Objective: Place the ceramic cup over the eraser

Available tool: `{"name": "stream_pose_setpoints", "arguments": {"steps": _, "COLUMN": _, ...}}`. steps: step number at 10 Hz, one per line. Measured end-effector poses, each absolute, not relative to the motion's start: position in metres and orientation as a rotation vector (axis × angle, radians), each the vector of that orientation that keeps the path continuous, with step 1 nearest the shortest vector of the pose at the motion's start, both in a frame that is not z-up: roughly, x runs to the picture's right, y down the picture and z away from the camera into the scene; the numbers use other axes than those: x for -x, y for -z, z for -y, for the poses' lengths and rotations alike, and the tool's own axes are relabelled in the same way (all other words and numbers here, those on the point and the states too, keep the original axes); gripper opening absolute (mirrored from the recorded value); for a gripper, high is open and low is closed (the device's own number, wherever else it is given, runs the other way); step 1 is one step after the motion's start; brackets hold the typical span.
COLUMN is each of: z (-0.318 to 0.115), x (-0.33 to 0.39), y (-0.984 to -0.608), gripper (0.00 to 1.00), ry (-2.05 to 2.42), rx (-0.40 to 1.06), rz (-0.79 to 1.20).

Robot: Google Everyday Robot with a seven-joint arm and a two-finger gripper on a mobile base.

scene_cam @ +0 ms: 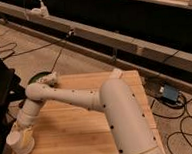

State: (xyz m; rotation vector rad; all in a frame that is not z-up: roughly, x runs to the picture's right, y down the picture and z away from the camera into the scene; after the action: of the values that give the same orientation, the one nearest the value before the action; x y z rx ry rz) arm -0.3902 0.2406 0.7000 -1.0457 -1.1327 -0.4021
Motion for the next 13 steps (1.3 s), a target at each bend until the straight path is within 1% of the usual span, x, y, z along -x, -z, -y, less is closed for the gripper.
{"name": "stream_pose_setpoints", "arguments": {"steps": 3, "z": -0.204, "x": 0.371, "y": -0.684, "gripper": 0.00, "ry": 0.363, "rx": 0.967, "rz": 1.152}}
{"name": "stream_pose_setpoints", "arguments": {"steps": 5, "z": -0.170, "x": 0.349, "y": -0.671, "gripper": 0.00, "ry": 0.321, "rx": 0.902, "rz": 1.129}}
{"name": "stream_pose_setpoints", "arguments": {"steps": 10, "z": -0.075, "x": 0.280, "y": -0.628, "gripper": 0.00, "ry": 0.213, "rx": 0.729, "rz": 1.063}}
{"name": "stream_pose_setpoints", "arguments": {"steps": 13, "z": -0.021, "x": 0.216, "y": -0.605, "gripper": 0.00, "ry": 0.076, "rx": 0.631, "rz": 1.056}}
